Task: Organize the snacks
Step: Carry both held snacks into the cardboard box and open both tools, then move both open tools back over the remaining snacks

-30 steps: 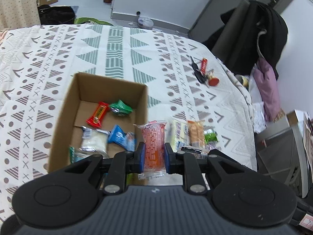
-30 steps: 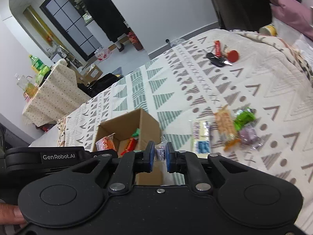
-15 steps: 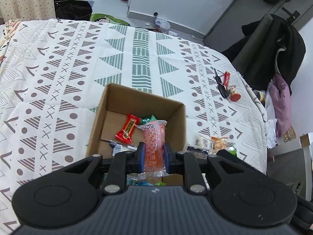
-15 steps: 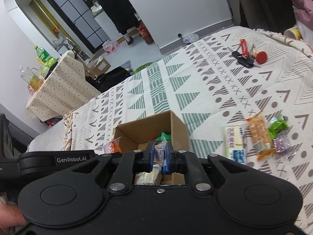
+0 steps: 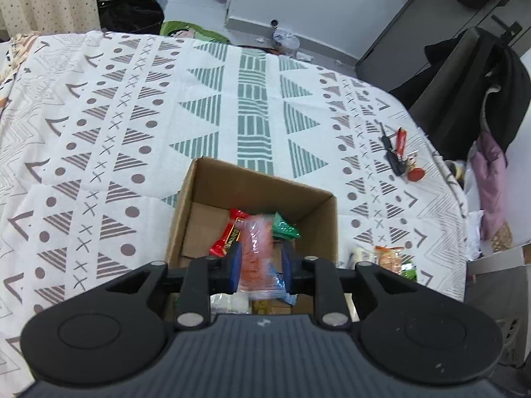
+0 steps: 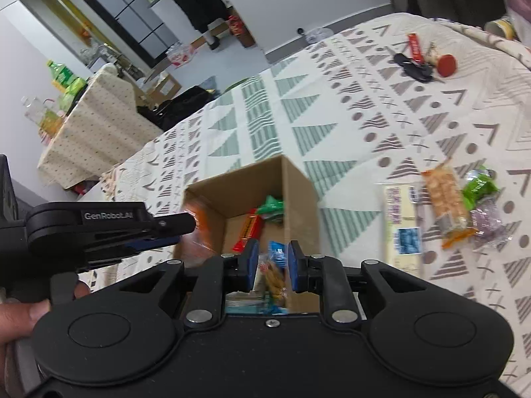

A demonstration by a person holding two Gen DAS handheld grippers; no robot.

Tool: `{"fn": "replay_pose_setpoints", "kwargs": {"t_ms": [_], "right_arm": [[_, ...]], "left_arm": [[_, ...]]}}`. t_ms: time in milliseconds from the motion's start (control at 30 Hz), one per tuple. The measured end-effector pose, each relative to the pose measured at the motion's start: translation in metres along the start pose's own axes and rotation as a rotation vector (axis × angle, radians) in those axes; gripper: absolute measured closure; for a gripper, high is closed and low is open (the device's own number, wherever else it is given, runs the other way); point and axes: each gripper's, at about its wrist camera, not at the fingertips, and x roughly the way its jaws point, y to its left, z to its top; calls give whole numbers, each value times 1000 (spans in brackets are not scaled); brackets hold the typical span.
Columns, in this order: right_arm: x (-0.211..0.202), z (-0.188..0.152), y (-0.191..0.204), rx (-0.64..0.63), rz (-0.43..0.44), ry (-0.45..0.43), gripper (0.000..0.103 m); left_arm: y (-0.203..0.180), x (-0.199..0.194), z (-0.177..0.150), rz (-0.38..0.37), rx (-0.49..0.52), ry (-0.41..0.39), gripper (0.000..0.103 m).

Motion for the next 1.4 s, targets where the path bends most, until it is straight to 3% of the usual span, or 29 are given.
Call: {"fn": "replay_pose_setpoints", "kwargs": {"t_ms": [100,167,267,367,433,600,867,1033,1400], "right_arm": [[-4,-2,-12,18,-18,-1,77],[-8,-5,-19,24,-34,-5,75],[-12,-8,-30,41,-48,-6,75],[-18,-11,-42,59,-64,-14,68],[-23,-13,-48,66,-71,-23,59],[-35,-19,-64,81,-79,-34,55],[-52,-25,-91,105,-88,-58,39],[-63,-28,-111,135,-89,-76,16],[-80,-31,-154,184,-107,-99,4]], "left_arm": [[-1,2,-2,10,-14,11,73],[-5,1,-5,14,-4,9,58],[-17,1,-11,8,19,7,45],[-28,3,-19,-3,35,22,39],[-35,4,-24,-6,45,27,37],[-55,3,-37,-14,96,34,30],[-79,3,-53,-16,124,45,22],[-97,6,-60,-18,143,55,20],[-140,21,-78,-31,191,82,19]]}}
